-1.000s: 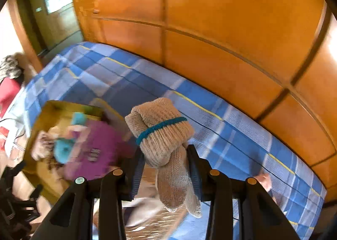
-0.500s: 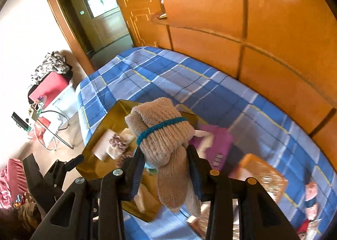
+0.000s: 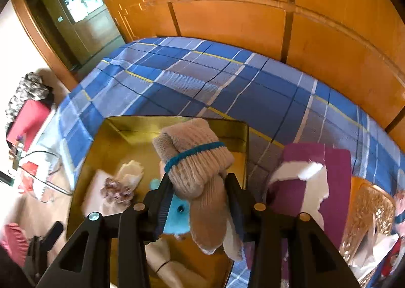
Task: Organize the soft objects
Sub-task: 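Carry the white knit socks to the gold tray and release them with the right gripper, then move both open grippers back toward the socks on the bed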
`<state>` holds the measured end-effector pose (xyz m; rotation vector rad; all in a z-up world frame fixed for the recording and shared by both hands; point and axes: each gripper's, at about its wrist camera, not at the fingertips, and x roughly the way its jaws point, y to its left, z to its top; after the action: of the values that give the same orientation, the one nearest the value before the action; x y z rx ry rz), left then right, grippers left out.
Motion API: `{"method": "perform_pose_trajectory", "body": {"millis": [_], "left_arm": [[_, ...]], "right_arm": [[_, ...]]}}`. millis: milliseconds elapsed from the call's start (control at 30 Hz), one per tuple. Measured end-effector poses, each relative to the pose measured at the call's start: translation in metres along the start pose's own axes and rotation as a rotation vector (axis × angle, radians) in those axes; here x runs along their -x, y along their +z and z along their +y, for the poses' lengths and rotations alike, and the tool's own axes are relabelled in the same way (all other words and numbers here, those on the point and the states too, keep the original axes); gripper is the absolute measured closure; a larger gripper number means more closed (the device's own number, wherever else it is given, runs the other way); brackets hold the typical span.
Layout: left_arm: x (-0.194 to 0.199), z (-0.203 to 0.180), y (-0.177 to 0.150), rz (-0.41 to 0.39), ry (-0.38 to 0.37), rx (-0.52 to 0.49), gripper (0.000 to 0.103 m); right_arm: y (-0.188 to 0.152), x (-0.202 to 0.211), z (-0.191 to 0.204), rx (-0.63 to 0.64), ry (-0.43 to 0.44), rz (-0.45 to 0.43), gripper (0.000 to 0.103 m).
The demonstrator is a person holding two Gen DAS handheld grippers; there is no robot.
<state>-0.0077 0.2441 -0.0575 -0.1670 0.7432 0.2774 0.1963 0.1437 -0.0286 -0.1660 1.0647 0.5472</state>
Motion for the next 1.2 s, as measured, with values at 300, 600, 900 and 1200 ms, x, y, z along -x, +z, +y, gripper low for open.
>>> {"method": "perform_pose_trajectory", "body": {"millis": [300, 600, 900, 1200], "left_arm": [[0.000, 0.001, -0.001, 0.002, 0.002, 0.007, 0.019], [0.006, -0.002, 0.002, -0.015, 0.002, -0.003, 0.019], [0.011, -0.010, 0.002, -0.021, -0.008, -0.024, 0.018], [0.014, -0.021, -0.001, -0.017, -0.025, -0.054, 0.018]], "right_arm": [[-0.003, 0.008, 0.007, 0.025, 0.007, -0.053, 0.045], [-0.031, 0.049, 0.013, 0.101, -0.038, -0.176, 0.045], [-0.078, 0.089, 0.015, 0.179, -0.100, -0.299, 0.045], [-0.116, 0.108, -0.011, 0.127, -0.144, -0.329, 0.045]]}}
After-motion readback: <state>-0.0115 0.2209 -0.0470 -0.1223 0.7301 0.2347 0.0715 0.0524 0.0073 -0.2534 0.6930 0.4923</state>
